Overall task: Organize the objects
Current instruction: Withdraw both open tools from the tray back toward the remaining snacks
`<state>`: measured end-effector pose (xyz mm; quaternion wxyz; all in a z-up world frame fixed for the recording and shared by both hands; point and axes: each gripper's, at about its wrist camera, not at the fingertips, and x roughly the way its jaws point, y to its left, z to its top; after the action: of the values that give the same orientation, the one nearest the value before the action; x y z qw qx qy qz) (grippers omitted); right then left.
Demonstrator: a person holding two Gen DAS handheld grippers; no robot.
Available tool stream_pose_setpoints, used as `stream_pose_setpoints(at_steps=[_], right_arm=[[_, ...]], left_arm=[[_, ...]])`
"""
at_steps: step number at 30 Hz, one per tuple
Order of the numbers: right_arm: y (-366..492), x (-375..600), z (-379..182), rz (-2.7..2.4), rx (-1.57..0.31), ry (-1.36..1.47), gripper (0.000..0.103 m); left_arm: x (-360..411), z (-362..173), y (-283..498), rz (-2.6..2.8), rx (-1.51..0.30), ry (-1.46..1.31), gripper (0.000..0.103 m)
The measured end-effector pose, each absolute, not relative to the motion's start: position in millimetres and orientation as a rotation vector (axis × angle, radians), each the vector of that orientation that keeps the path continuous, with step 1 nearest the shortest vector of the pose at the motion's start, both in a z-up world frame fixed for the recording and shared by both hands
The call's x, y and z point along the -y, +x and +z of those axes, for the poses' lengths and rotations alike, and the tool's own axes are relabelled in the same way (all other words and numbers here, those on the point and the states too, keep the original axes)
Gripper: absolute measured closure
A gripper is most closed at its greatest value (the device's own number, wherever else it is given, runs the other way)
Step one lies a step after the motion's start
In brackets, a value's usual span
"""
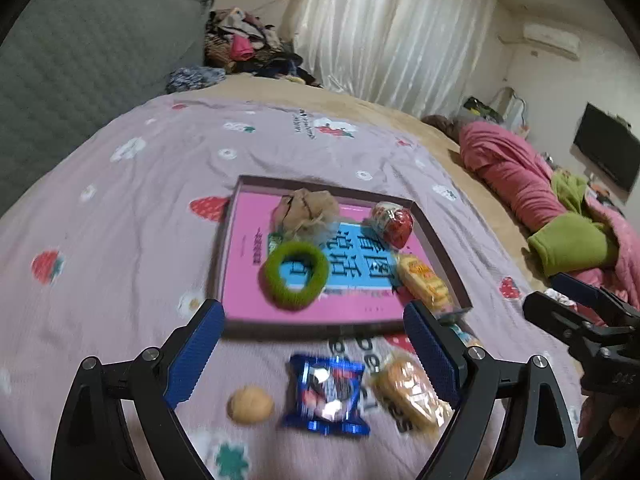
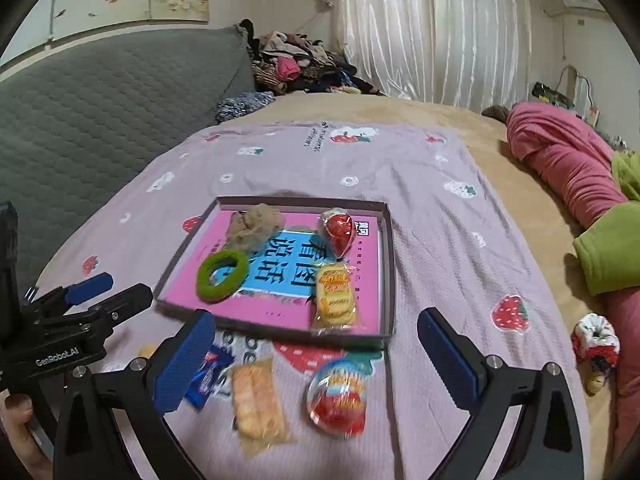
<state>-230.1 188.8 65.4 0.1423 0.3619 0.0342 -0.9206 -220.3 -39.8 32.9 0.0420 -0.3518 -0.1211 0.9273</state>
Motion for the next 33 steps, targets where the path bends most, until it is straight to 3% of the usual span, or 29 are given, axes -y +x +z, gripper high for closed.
stream_pose_setpoints(at_steps=[14, 33], right_arm=[[-153, -191, 112, -2.672, -0.122, 0.963, 0.001], [-74, -220, 148, -2.737, -0.137, 0.887, 0.001]], left_arm=[[41, 84, -141, 2.864, 0.375, -1.074, 0.011], [-6, 124, -63, 2.882, 0.204, -1.019, 0.011]])
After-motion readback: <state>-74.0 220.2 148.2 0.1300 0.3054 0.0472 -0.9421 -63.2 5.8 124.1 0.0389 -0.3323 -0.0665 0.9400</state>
